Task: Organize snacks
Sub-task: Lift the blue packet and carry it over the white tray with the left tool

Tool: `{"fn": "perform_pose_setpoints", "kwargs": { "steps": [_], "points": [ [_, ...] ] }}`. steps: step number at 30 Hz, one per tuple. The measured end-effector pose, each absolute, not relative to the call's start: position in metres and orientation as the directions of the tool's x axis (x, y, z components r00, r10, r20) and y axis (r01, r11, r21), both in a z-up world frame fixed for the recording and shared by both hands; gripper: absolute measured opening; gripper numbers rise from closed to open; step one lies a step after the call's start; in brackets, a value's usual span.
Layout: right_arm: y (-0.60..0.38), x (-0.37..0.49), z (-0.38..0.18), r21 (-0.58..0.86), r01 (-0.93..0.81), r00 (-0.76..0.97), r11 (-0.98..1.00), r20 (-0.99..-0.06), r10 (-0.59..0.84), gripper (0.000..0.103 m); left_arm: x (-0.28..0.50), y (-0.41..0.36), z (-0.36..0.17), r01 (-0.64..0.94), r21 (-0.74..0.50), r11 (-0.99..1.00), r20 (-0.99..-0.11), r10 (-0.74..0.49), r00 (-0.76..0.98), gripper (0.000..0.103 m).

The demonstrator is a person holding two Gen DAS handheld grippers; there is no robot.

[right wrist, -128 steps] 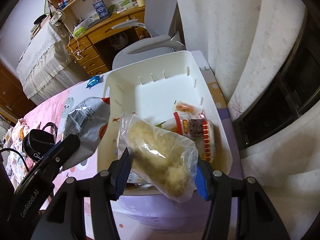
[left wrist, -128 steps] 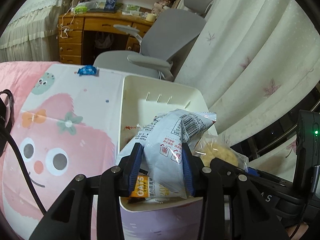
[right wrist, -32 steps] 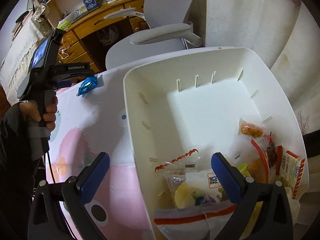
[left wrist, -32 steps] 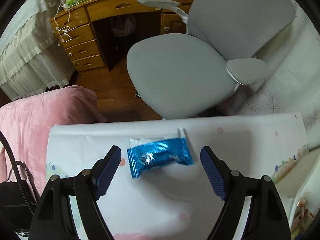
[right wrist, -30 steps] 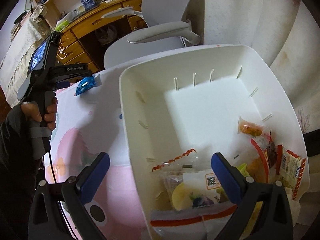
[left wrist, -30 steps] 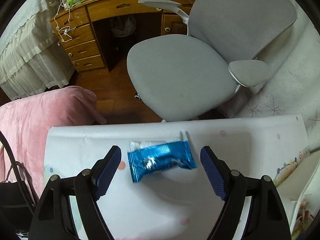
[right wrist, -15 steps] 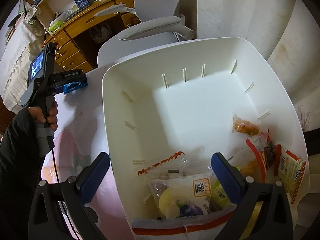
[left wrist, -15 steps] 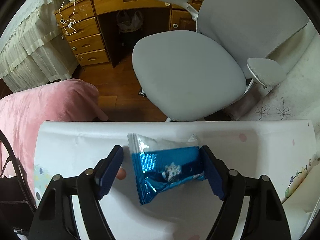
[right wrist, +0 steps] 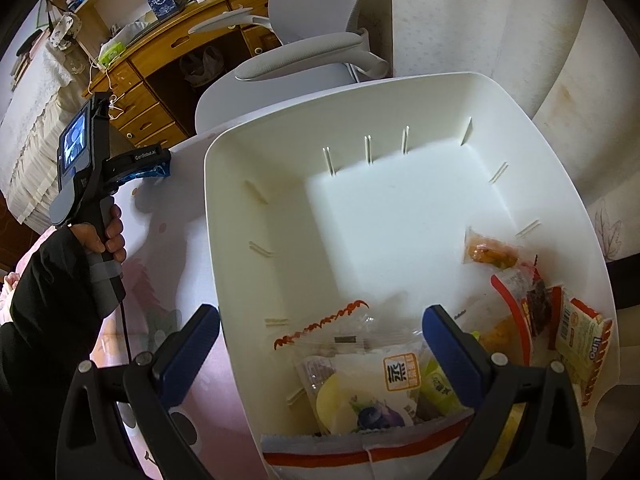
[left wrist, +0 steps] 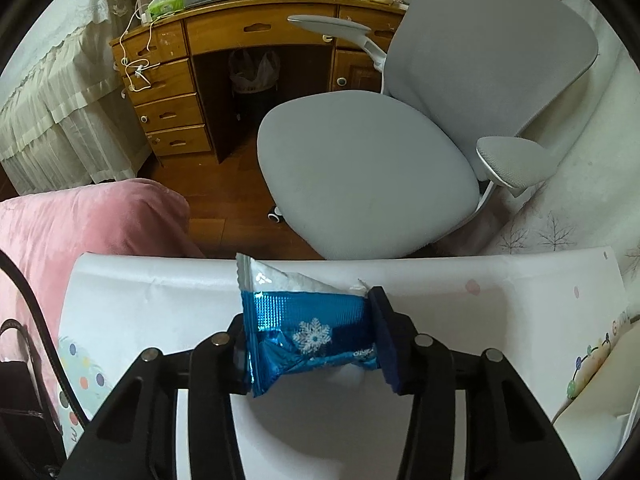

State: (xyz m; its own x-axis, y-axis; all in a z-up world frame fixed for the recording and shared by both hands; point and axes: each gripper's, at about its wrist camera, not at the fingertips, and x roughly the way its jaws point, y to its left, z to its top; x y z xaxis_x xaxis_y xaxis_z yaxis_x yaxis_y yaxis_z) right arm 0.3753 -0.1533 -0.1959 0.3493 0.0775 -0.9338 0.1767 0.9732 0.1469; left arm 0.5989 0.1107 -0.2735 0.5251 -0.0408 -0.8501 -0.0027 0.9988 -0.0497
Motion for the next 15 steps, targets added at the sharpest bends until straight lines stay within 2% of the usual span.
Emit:
{"fn": "perform_pose_setpoints", "kwargs": {
  "steps": [5, 9, 15],
  "points": [
    [-0.154, 0.373, -0.193, 0.146, 0.18, 0.351, 0.973, -0.933, 0.076, 0.101, 0.595, 0.11, -0.267, -0.002, -0.049, 0.999, -0.842, -0.04, 0.538, 0.037],
    [-0.155, 0.371, -0.189, 0.151, 0.181, 0.358, 0.972, -0.93, 0.078, 0.101, 0.591, 0.109, -0.256, 0.014, -0.063, 0.998, -0.837, -0.06, 0.543, 0.021],
    [-0.159, 0.363, -0.179, 0.173, 0.184, 0.379, 0.968, -0.921, 0.092, 0.101, 0.577, 0.101, -0.246, 0.036, -0.05, 0.998, -0.845, -0.061, 0.531, 0.02]
  ]
}}
